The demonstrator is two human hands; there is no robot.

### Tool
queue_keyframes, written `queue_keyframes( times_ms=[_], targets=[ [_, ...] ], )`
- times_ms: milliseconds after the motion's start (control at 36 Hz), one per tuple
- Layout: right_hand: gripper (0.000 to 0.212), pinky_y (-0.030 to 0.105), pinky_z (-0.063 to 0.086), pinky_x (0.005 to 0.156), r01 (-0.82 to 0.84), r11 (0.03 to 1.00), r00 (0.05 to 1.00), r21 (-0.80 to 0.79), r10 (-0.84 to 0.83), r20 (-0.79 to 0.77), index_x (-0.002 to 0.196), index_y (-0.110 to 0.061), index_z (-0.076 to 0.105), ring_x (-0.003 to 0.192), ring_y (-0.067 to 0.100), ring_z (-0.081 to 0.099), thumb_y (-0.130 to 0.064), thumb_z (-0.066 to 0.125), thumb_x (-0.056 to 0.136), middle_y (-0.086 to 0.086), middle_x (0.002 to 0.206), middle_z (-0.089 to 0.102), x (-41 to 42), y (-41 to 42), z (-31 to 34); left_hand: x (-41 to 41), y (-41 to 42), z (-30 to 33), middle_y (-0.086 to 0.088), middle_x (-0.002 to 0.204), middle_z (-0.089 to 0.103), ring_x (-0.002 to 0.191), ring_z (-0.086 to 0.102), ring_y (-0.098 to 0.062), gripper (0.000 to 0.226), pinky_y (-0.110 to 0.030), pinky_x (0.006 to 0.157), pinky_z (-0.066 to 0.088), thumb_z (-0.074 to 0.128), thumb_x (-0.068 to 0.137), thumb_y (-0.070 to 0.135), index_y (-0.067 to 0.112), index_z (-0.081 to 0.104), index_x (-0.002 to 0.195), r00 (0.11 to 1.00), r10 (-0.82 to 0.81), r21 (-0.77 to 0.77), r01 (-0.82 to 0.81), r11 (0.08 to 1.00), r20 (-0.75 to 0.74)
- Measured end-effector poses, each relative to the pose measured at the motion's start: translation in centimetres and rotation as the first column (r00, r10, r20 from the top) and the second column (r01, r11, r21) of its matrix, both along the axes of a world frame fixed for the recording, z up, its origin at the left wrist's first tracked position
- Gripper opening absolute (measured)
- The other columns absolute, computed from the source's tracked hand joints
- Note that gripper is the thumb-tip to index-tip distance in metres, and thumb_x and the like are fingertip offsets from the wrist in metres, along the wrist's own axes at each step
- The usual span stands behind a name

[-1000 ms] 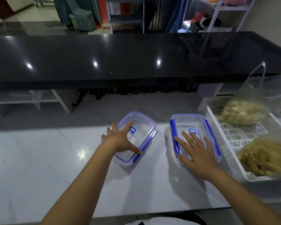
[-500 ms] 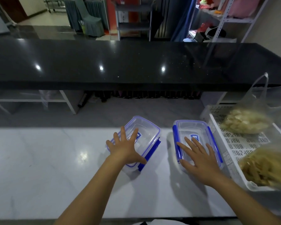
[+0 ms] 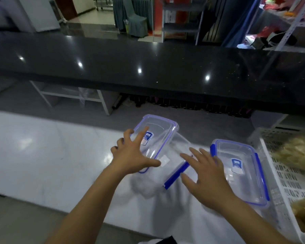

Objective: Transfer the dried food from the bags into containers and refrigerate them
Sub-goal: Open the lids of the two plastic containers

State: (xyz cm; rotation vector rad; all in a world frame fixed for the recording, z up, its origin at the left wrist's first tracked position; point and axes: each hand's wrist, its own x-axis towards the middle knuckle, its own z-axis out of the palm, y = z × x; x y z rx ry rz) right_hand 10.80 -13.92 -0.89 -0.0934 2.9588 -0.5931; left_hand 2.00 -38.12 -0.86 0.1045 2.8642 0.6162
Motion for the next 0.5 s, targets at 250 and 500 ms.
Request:
queue_keyframes(
  times_ms=[250,500],
  targets=[
    [0.069,0.054,-0.007,0.12,-0.242,0.963,0.959,0.122,0.219,0.18,0.154,-0.051,0.01,0.154,0.02,-0.008,-0.075,0.028,0.092,-0.01,0.168,-0.003,-4.8,-6.1,-1.9,-2.8,-13.9,-1.5,0.001,0.156,0.007,0.132,0.033,-0.037,0.121,-0.053,0.102,0.032,0.068,0.05,0.086,0.059,0.004,0.148,0.908,0.419,-0.271,-0.397,0.877,0.025],
    [0.065,0.055,-0.004,0.119,-0.346,0.919,0.897,0.189,0.265,0.352,0.15,-0.046,0.03,0.154,0.021,0.006,-0.074,0.02,0.092,-0.012,0.164,0.022,-4.5,-9.0,-5.0,-2.1,-22.9,-4.0,-0.003,0.162,0.001,0.135,0.027,-0.04,0.122,-0.053,0.104,0.028,0.063,0.05,0.087,0.058,-0.001,0.149,0.857,0.506,-0.437,-0.421,0.795,0.095]
  ],
)
